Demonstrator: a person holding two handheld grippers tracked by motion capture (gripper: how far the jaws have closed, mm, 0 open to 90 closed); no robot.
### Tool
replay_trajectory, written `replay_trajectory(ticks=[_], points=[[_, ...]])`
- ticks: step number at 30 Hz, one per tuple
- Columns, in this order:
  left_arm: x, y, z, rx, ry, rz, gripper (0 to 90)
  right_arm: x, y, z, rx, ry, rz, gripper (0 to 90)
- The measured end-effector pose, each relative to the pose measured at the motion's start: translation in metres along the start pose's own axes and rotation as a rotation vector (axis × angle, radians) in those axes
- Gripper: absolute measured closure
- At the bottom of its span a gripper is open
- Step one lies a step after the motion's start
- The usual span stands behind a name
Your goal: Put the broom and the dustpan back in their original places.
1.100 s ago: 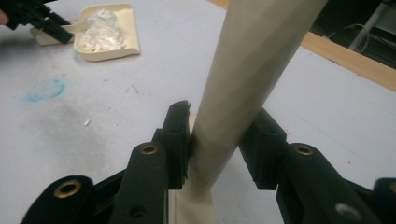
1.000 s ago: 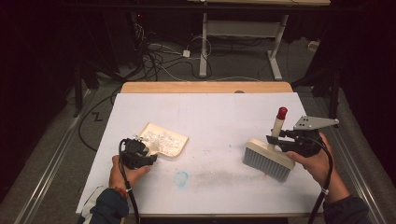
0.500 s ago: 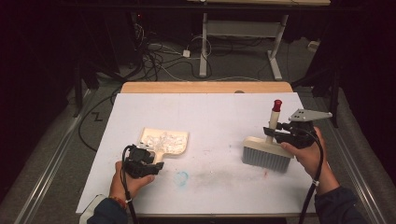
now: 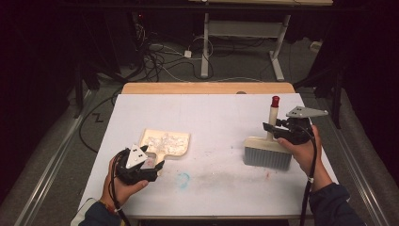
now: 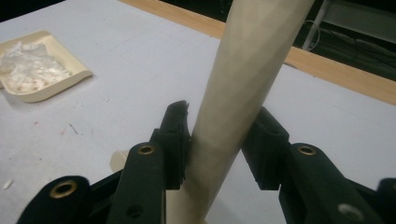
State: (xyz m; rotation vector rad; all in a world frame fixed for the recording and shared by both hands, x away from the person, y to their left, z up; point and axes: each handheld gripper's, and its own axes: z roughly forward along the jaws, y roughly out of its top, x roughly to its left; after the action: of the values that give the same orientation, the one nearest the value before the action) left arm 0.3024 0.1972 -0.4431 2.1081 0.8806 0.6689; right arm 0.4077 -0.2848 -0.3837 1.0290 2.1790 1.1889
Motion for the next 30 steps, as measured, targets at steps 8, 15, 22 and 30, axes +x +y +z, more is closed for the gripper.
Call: replay_trajectory(ticks=[8,15,22,30], points=[[-0.003,-0.015,0.003,0.004,-0.001,0.049,19.9,-0.006,0.002,0.015,0.004,-0.045,0.024,62.8],[-0.007,-0.016,0.006,0.006,-0.006,0.064,19.9,-0.010,0.002,0.027,0.019,-0.087,0.036,61.4],[-0.009,-0.016,0.009,0.009,-0.007,0.072,19.8,-0.007,0.006,0.025,-0.045,-0.174,0.031,53.6],[-0.011,-0.015,0.009,0.008,-0.005,0.082,19.8,-0.001,0.007,0.019,-0.096,-0.150,0.016,50.0]])
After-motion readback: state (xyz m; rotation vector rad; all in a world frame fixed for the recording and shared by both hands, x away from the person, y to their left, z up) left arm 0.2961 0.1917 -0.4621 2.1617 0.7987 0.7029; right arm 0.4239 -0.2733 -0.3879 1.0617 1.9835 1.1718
